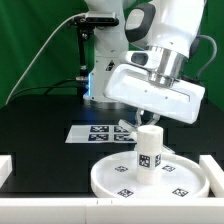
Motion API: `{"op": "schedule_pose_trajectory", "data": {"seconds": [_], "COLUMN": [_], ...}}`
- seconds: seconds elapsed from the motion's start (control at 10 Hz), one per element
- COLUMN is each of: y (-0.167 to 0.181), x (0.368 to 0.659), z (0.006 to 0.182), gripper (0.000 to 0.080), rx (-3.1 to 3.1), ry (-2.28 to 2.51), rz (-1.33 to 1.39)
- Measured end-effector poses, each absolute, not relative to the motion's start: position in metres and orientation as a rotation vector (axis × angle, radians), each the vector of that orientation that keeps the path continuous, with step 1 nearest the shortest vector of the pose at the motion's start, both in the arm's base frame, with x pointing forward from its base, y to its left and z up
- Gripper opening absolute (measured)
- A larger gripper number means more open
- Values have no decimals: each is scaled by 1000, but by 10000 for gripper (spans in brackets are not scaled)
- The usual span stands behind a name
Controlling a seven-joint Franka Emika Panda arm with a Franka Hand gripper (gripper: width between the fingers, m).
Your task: Assemble round table
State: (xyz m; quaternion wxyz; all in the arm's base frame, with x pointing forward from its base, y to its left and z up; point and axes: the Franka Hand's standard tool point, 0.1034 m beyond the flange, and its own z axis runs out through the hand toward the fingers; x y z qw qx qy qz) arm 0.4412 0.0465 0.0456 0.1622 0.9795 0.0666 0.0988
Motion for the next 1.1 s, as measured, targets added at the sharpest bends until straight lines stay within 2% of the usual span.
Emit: {"op": "schedule_pose_trajectory", "data": {"seconds": [0.2,0.3,0.4,0.5,0.6,0.7,0.8,0.9,1.1], "y": [48,58,67,66,66,66,66,66,68], "x": [440,438,438,438,438,438,438,438,433], "z": [45,43,41,41,41,41,41,41,38], "gripper": [1,88,271,271,453,576,576,637,646], "rx": [2795,2780,2766,2756,2754,2754,2754,2754,2744], "ry": [165,122,135,172,199,200,200,200,150], "rz": [264,209,220,216,210,210,210,210,176]}}
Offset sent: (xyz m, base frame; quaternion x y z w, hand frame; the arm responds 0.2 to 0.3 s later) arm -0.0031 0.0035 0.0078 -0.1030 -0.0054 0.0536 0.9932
